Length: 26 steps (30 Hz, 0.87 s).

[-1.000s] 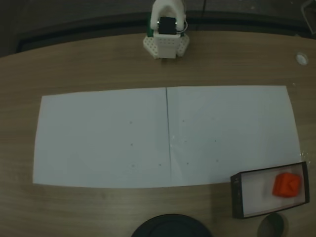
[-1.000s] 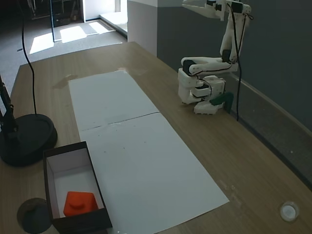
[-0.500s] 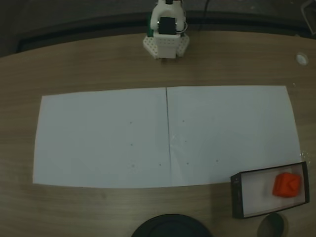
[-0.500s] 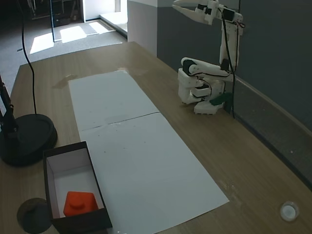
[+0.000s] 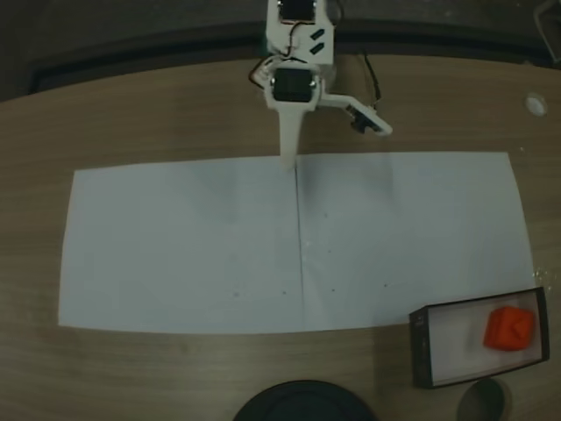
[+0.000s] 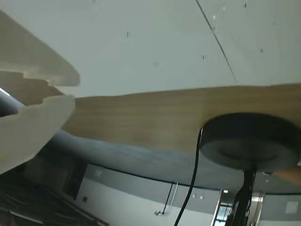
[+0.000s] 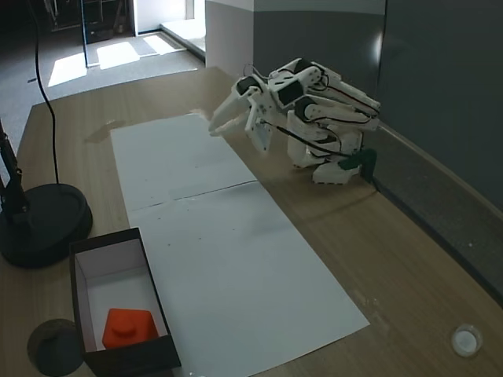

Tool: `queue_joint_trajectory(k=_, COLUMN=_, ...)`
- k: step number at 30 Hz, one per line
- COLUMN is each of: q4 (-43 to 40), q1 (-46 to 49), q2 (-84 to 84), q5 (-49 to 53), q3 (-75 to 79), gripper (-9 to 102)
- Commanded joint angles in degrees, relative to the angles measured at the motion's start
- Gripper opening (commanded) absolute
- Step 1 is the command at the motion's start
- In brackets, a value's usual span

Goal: Grab a orange square and put it in the box.

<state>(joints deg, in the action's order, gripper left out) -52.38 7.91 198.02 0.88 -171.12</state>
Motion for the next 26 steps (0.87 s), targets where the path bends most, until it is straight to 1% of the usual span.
queue_joint_trajectory(k=1, q4=0.62, q1=0.18, q2=1.23, q5=0.09, q3=-1.32, gripper=0)
queue_joint_trajectory(k=4, q4=-0.35, q1=0.09, q2=1.23, q5=0.18, q3=-3.69, gripper=0)
queue_joint_trajectory(k=6, q4=-3.16, q1=-0.44, q2=1.23, q5=0.26, q3=-4.66, gripper=0)
queue_joint_trajectory(k=13, q4=-21.09, q1=-1.41, q2=1.23, q5=-0.18, q3=-0.97, gripper=0)
queue_joint_trajectory(k=14, q4=-22.06, q1=-1.14, q2=1.14, q5=-0.18, q3=-0.79, gripper=0)
queue_joint_trajectory(k=26, q4=-21.71, q1=-1.05, q2=1.14, q5=-0.18, q3=-0.79, gripper=0)
